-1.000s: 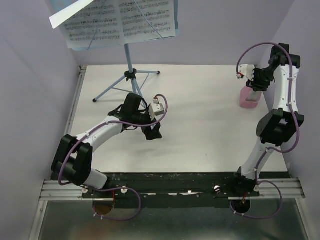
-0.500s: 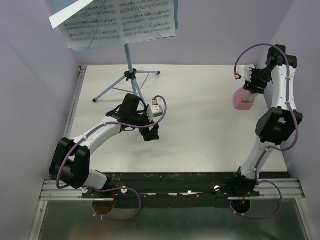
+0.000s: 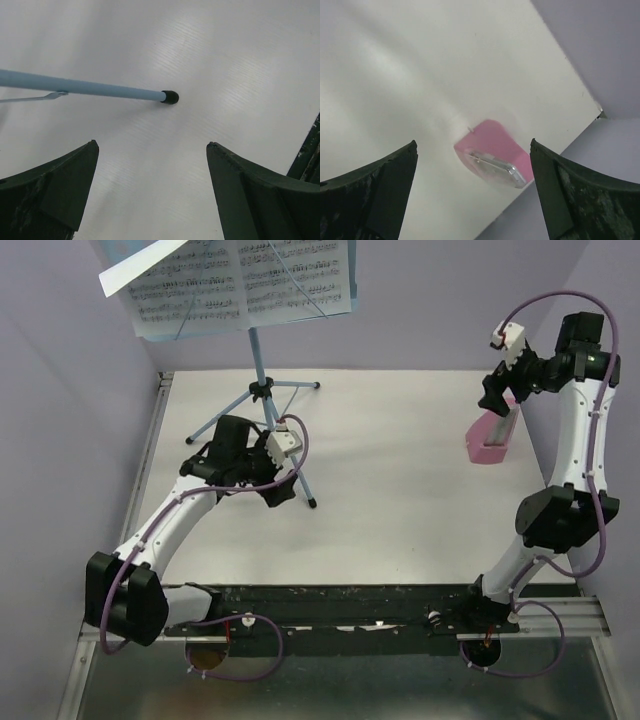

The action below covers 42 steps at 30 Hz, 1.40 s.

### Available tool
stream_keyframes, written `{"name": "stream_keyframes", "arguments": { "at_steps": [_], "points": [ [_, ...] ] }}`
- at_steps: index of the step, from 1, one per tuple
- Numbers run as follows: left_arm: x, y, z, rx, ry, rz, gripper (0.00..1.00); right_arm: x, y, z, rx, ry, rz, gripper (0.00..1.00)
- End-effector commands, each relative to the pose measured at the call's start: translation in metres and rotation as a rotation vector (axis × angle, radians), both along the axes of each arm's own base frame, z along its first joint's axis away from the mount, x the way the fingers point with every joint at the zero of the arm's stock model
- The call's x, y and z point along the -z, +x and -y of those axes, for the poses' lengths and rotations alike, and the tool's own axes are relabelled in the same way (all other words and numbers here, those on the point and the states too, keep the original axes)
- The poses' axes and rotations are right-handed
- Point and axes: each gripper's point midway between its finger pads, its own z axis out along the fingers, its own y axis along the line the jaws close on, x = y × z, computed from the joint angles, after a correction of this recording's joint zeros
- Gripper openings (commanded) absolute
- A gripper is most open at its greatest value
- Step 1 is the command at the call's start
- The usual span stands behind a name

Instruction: Pack up the instrument practice props

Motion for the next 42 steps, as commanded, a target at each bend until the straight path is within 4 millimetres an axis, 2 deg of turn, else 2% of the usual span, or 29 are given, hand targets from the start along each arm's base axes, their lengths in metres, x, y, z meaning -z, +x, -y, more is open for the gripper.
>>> {"name": "stream_keyframes", "arguments": {
  "at_steps": [1, 4, 7, 11, 13, 15, 18, 22, 25, 28, 30, 33, 34, 35, 38, 39, 42],
  "points": [
    [-0.005, 0.016, -0.042, -0.178, 0.029, 0.056, 0.99, -0.064, -0.003, -0.056, 0.113, 0.412, 0.039, 1.0],
    [-0.012, 0.036, -0.061, -0.344, -0.045, 0.035, 0.98, -0.054, -0.02, -0.099, 0.031, 0.518, -0.084, 0.99],
    [-0.018, 0.06, -0.071, -0.505, -0.156, -0.011, 0.9, -0.032, -0.037, -0.14, -0.09, 0.523, -0.178, 1.0],
    [-0.024, 0.082, -0.052, -0.536, -0.319, -0.081, 0.79, -0.007, -0.047, -0.187, -0.163, 0.544, -0.297, 0.98],
    [-0.03, 0.093, -0.043, -0.541, -0.389, -0.107, 0.74, -0.004, -0.043, -0.204, -0.14, 0.59, -0.333, 0.98],
    [-0.036, 0.102, -0.033, -0.505, -0.445, -0.12, 0.71, 0.004, -0.035, -0.211, -0.078, 0.629, -0.373, 0.93],
    [-0.047, 0.121, -0.026, -0.503, -0.512, -0.102, 0.71, 0.026, -0.019, -0.207, 0.09, 0.589, -0.403, 0.93],
    [-0.048, 0.143, -0.017, -0.526, -0.536, -0.088, 0.68, 0.033, -0.019, -0.206, 0.122, 0.558, -0.389, 1.0],
    [-0.047, 0.149, -0.003, -0.479, -0.537, -0.066, 0.65, 0.045, -0.013, -0.197, 0.265, 0.569, -0.405, 1.0],
    [-0.038, 0.153, 0.004, -0.486, -0.529, -0.072, 0.55, 0.056, -0.013, -0.192, 0.335, 0.56, -0.428, 1.0],
    [-0.033, 0.151, 0.011, -0.481, -0.525, -0.08, 0.46, 0.072, -0.012, -0.184, 0.43, 0.532, -0.452, 1.0],
    [-0.026, 0.145, 0.018, -0.464, -0.516, -0.095, 0.33, 0.096, -0.011, -0.157, 0.677, 0.466, -0.469, 1.0],
    [-0.023, 0.143, 0.021, -0.462, -0.51, -0.105, 0.29, 0.097, -0.014, -0.161, 0.65, 0.471, -0.478, 1.0],
    [-0.019, 0.141, 0.022, -0.464, -0.505, -0.113, 0.25, 0.095, -0.019, -0.172, 0.558, 0.493, -0.504, 1.0],
    [-0.011, 0.134, 0.028, -0.447, -0.493, -0.13, 0.2, 0.085, -0.032, -0.199, 0.388, 0.597, -0.566, 0.9],
    [-0.009, 0.132, 0.032, -0.43, -0.489, -0.131, 0.18, 0.081, -0.035, -0.209, 0.303, 0.623, -0.571, 0.9],
    [-0.006, 0.12, 0.046, -0.367, -0.481, -0.138, 0.12, 0.079, -0.038, -0.224, 0.203, 0.627, -0.568, 0.88]
  ]
}}
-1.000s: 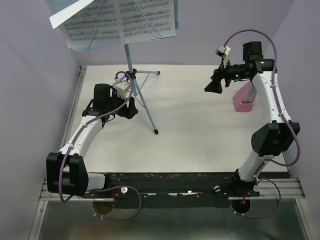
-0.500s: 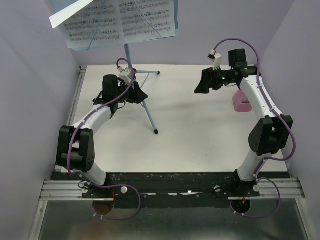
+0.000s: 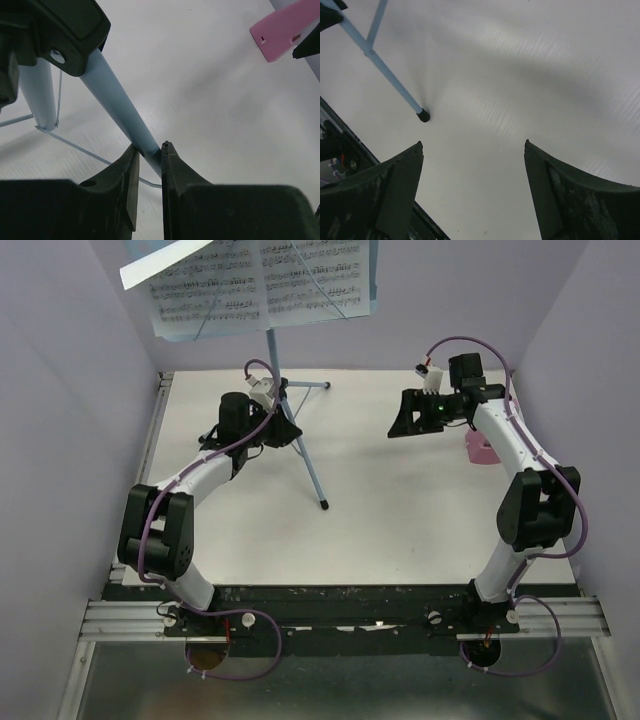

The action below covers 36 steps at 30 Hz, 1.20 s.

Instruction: Pack up the instrument practice props

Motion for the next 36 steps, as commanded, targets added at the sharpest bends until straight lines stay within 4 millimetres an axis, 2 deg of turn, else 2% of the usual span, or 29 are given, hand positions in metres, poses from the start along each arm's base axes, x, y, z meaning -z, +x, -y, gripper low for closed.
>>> {"name": "stream_keyframes", "arguments": {
  "at_steps": [1, 7, 16, 19, 24, 26, 28, 32, 36],
  "points": [
    [0.008, -0.028, 0.039, 0.185, 0.008, 0.035, 0.1, -0.022, -0.009, -0.034, -0.18, 0.122, 0.094, 0.86],
    [0.002, -0.044, 0.062, 0.317, -0.016, 0.062, 0.09, -0.024, -0.013, -0.049, -0.263, 0.134, 0.12, 0.81],
    [0.002, -0.061, 0.083, 0.38, -0.031, 0.054, 0.06, -0.013, -0.028, -0.043, -0.294, 0.094, 0.099, 0.79],
    [0.002, -0.077, 0.092, 0.408, -0.034, 0.052, 0.06, -0.01, -0.034, -0.041, -0.301, 0.09, 0.088, 0.79],
    [0.012, -0.114, 0.109, 0.493, -0.016, 0.057, 0.07, -0.004, -0.044, -0.042, -0.309, 0.103, 0.054, 0.78],
    [0.013, -0.122, 0.112, 0.507, -0.006, 0.064, 0.08, 0.0, -0.045, -0.042, -0.305, 0.101, 0.045, 0.78],
    [0.013, -0.123, 0.111, 0.503, 0.009, 0.068, 0.16, 0.001, -0.045, -0.04, -0.297, 0.091, 0.044, 0.78],
    [0.01, -0.112, 0.102, 0.459, 0.095, 0.09, 0.52, -0.003, -0.046, -0.03, -0.275, 0.053, 0.054, 0.78],
    [-0.001, -0.111, 0.081, 0.482, 0.189, 0.18, 0.68, -0.017, -0.043, 0.001, -0.168, 0.043, 0.057, 0.79]
  ]
}}
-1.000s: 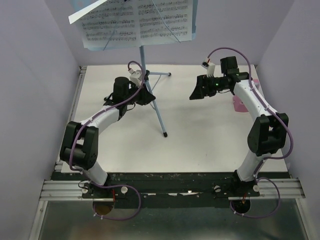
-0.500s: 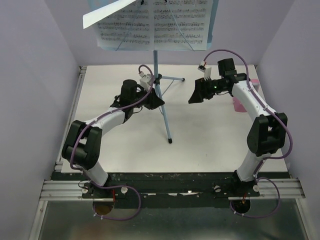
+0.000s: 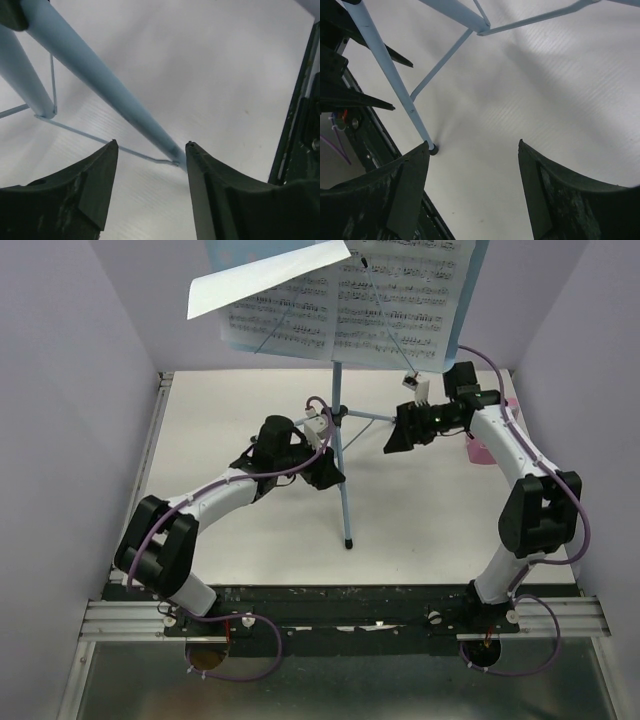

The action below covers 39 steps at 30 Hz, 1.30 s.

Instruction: Pack up the instrument practice props

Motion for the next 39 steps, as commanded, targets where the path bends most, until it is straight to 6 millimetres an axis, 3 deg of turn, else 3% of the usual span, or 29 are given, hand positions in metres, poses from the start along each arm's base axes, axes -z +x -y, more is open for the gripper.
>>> {"name": "stream_keyframes", "arguments": {
  "at_steps": [1, 5, 9, 11, 15, 18, 21, 24, 26, 28, 32, 36, 39],
  "points": [
    [-0.016, -0.008, -0.029, 0.064, 0.116, 0.144, 0.71, -0.024, -0.004, 0.043, 0.129, -0.028, 0.021, 0.8],
    [-0.023, -0.021, -0.057, 0.125, 0.181, 0.219, 0.78, -0.052, -0.009, 0.089, 0.234, -0.056, 0.099, 0.8],
    [-0.045, -0.032, -0.082, 0.156, 0.225, 0.354, 0.78, -0.101, -0.02, 0.115, 0.29, -0.082, 0.282, 0.81],
    [-0.065, -0.039, -0.092, 0.166, 0.235, 0.429, 0.78, -0.134, -0.026, 0.118, 0.307, -0.094, 0.417, 0.82],
    [-0.109, -0.049, -0.111, 0.142, 0.284, 0.572, 0.75, -0.222, -0.046, 0.127, 0.38, -0.121, 0.75, 0.84],
    [-0.146, -0.054, -0.128, 0.09, 0.334, 0.712, 0.71, -0.292, -0.067, 0.121, 0.406, -0.064, 0.959, 0.84],
    [-0.19, -0.05, -0.149, -0.037, 0.393, 0.817, 0.7, -0.348, -0.094, 0.102, 0.328, 0.026, 1.09, 0.82],
    [-0.232, -0.043, -0.175, -0.194, 0.454, 0.902, 0.69, -0.389, -0.114, 0.085, 0.226, 0.092, 1.191, 0.77],
    [-0.263, -0.033, -0.198, -0.349, 0.506, 1.017, 0.81, -0.419, -0.117, 0.082, 0.264, 0.094, 1.306, 0.78],
    [-0.305, -0.027, -0.221, -0.537, 0.521, 1.171, 0.95, -0.44, -0.128, 0.056, 0.143, 0.147, 1.407, 0.81],
    [-0.362, -0.021, -0.245, -0.713, 0.468, 1.241, 0.99, -0.454, -0.14, -0.012, -0.123, 0.329, 1.377, 0.84],
    [-0.399, -0.023, -0.239, -0.704, 0.37, 1.302, 0.99, -0.436, -0.149, -0.073, -0.316, 0.458, 1.303, 0.85],
    [-0.423, -0.022, -0.236, -0.709, 0.319, 1.344, 0.99, -0.42, -0.158, -0.108, -0.392, 0.506, 1.324, 0.88]
  ]
}}
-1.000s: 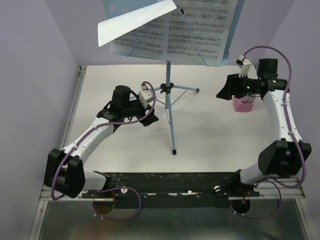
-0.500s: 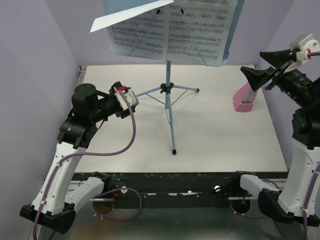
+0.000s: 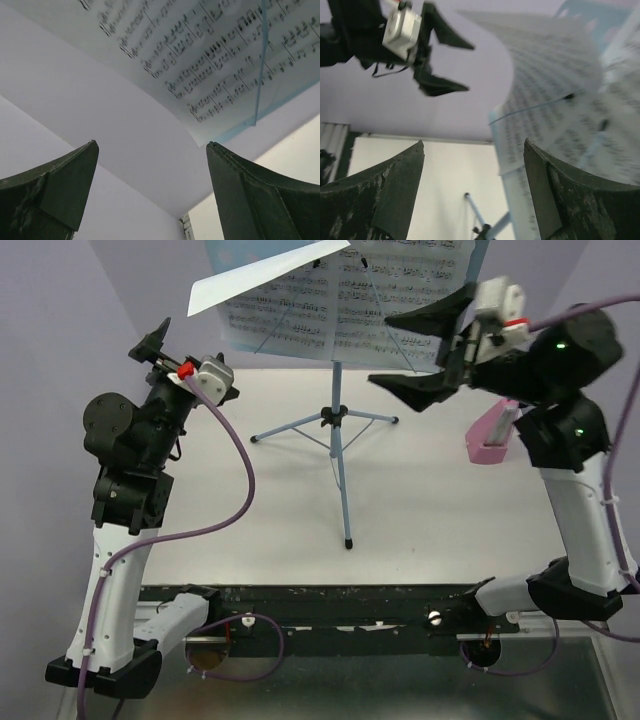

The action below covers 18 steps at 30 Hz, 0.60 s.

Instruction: Pack up the instrument practice props

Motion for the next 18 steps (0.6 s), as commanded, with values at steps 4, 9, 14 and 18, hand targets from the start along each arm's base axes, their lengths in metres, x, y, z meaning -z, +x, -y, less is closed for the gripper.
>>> {"name": "stream_keyframes", "arguments": {
  "at_steps": [4, 9, 14, 18],
  "points": [
    [-0.07, -0.006, 0.006, 0.067, -0.066, 0.187, 0.99, 0.027, 0.0, -0.072, -0.109, 0.044, -0.05, 0.91],
    [-0.092, -0.006, 0.014, 0.091, 0.001, 0.292, 0.99, 0.034, 0.025, -0.094, -0.083, 0.088, -0.247, 0.91],
    [-0.113, -0.006, 0.021, 0.114, 0.029, 0.372, 0.94, 0.048, 0.044, -0.113, -0.079, 0.108, -0.357, 0.91],
    [-0.122, -0.003, 0.021, 0.11, 0.038, 0.404, 0.88, 0.058, 0.057, -0.128, -0.082, 0.106, -0.402, 0.91]
  ]
}}
